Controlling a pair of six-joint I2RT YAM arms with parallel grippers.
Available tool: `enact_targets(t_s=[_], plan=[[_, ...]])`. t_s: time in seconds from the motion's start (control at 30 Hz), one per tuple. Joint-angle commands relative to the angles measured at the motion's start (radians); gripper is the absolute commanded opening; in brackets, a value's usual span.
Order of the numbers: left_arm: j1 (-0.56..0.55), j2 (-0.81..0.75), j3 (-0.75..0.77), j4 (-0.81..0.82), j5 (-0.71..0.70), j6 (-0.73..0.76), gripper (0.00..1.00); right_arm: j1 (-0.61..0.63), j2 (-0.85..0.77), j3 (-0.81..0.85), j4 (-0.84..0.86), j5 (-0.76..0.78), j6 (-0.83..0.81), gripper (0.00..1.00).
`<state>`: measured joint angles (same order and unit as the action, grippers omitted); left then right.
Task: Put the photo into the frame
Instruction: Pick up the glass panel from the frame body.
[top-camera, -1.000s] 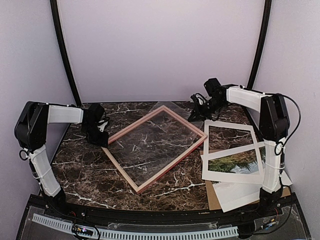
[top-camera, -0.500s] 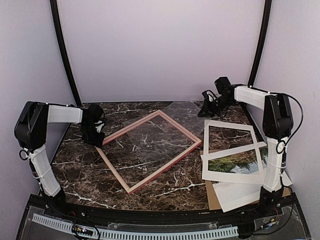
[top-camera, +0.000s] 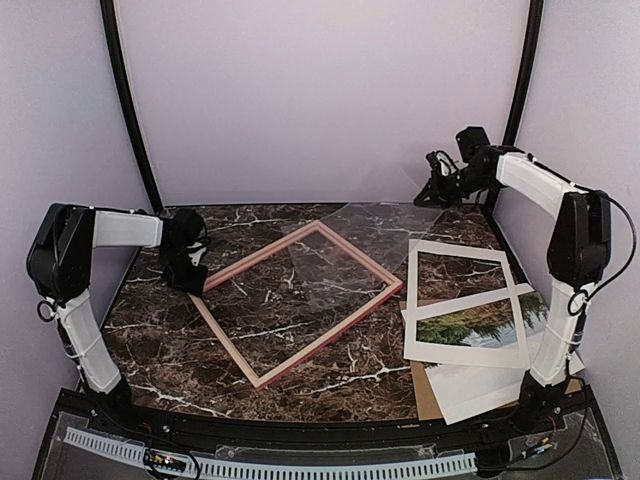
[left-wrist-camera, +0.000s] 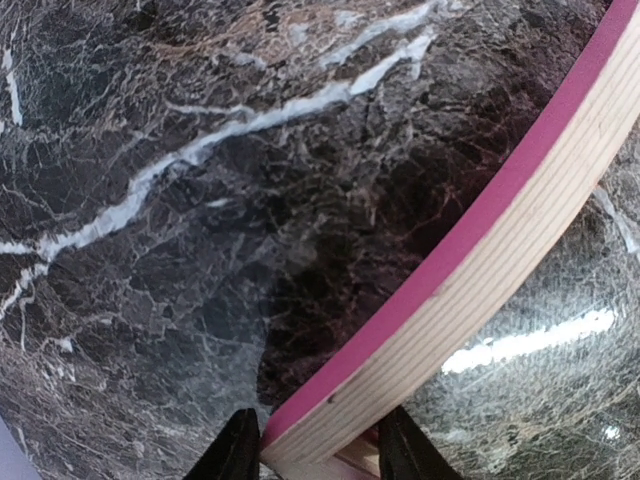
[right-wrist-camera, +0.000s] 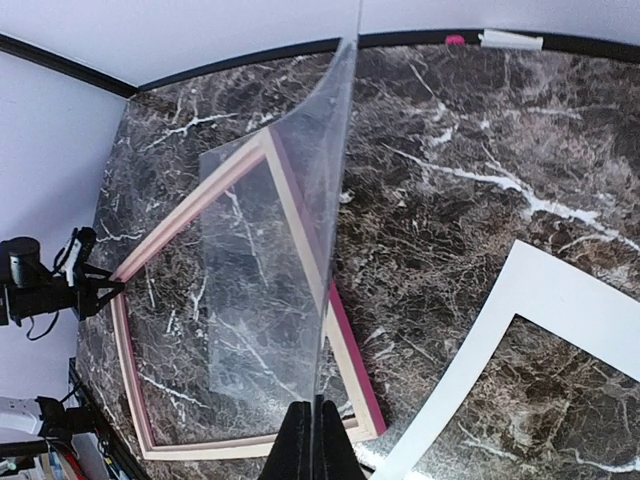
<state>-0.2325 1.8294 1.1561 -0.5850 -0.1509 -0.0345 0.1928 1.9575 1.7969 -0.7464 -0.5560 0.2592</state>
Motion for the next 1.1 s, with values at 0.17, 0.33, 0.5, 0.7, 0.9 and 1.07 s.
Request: enact_targets(t_s=[0.17,0.33,0.5,0.7,0.9,1.07], plan=[[0.005,-0.203,-0.123,-0.102,0.225,-0.058,0.41,0.006,-0.096,0.147,-0.078,-0.007,-0.004,0.0],[0.005,-0.231,-0.068,-0.062,0.255,-0.032,0.72,0.006,-0.096,0.141,-0.062,-0.03,0.007,0.0],[-0.002,-0.125,0.077,-0.031,0.28,0.04,0.8,0.01,-0.106,0.138,-0.06,-0.066,0.014,0.0],[-0.019,0.022,0.179,0.028,0.348,0.098,0.8,0.01,-0.165,0.105,-0.051,-0.108,0.014,0.0],[-0.032,0.086,0.208,0.065,0.398,0.121,0.77,0.01,-0.223,0.049,-0.024,-0.127,0.014,0.0],[-0.068,0.108,0.22,0.067,0.357,0.144,0.74,0.01,-0.252,0.002,0.002,-0.143,0.016,0.0]])
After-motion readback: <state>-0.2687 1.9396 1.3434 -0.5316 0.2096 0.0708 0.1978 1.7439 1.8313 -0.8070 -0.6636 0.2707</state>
